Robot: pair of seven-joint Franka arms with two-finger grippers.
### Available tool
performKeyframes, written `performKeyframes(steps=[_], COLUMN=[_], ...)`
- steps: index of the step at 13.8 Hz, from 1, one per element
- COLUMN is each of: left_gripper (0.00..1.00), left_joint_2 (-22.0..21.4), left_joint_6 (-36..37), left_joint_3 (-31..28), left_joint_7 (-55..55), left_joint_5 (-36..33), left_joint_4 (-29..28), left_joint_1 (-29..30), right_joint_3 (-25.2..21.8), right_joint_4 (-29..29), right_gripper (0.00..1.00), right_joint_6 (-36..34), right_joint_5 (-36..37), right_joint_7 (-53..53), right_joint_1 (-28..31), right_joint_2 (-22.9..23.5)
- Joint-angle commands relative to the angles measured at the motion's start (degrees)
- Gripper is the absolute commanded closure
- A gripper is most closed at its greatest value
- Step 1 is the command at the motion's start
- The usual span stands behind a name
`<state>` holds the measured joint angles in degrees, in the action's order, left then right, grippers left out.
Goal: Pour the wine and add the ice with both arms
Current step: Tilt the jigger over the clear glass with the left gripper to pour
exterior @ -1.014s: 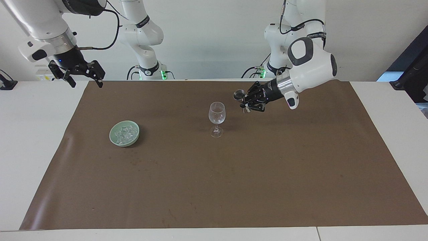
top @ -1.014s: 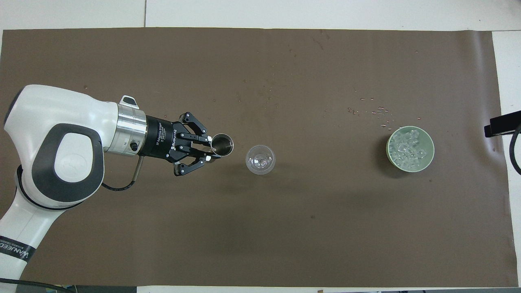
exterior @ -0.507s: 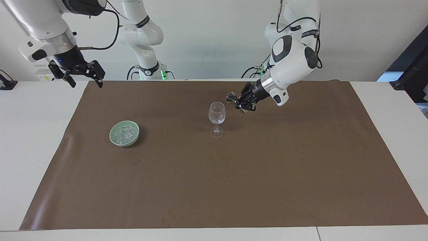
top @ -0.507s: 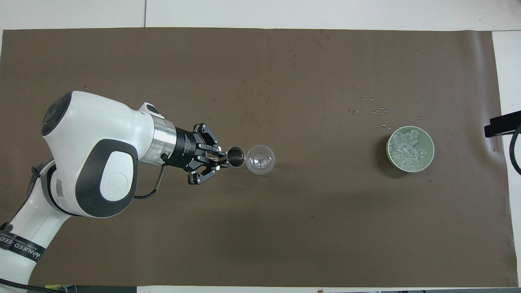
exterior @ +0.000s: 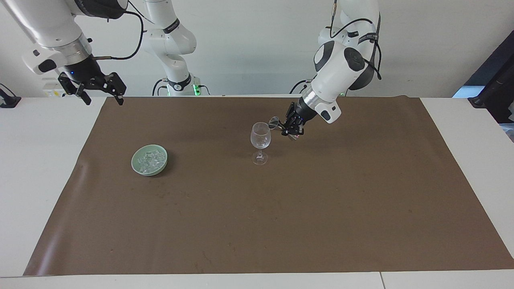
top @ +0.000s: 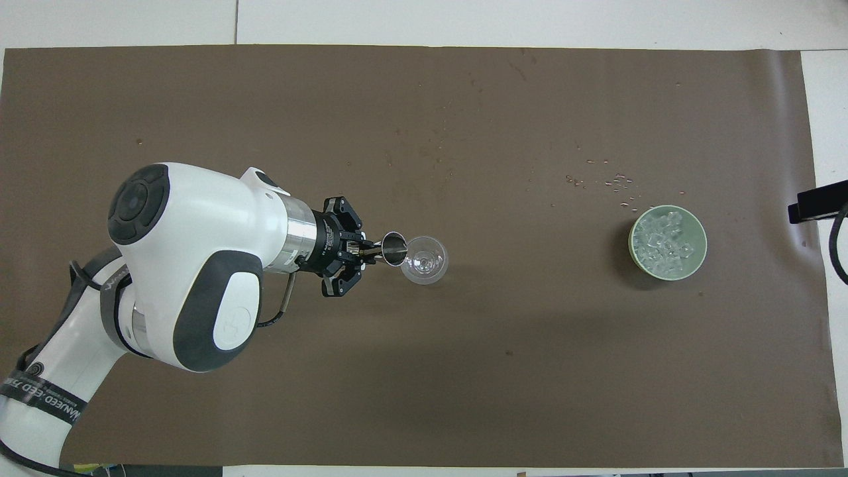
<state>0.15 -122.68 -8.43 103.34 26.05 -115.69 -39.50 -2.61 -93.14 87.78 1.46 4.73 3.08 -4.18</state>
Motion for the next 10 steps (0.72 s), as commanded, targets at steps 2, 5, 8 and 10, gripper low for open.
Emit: performKeyframes(steps=[2,5,8,10], left_gripper=[1.0,1.0,1.0,1.0], left_joint_2=[0.2,0.73,1.17,1.43], left_joint_6=[-0.98,-0.72,0.07,1.56], left_joint_3=[-0.54,-0.54,-0.54,-0.54], left_joint_7=[4.75,9.93,11.79,13.36], left_joint_5=[-5.91,-12.05,-16.28,-19.26], left_joint_4=[0.55,2.22,3.45,4.59], left_joint_1=[-3.47,-4.35,-5.4,-5.85], right_joint_3=[0.33,0.33,0.33,0.33], right_joint_4=[-1.17,-1.16,-1.17,-1.16], right_gripper=[0.0,0.0,0.0,0.0], right_joint_6=[0.28,0.28,0.28,0.28], right_joint_5=[-0.58,-0.58,-0.58,-0.58], right_joint_7=[1.16,1.16,1.16,1.16], right_joint_1=[0.7,0.7,0.7,0.7], right_joint_2=[-1.09,-1.0,-1.09,-1.09])
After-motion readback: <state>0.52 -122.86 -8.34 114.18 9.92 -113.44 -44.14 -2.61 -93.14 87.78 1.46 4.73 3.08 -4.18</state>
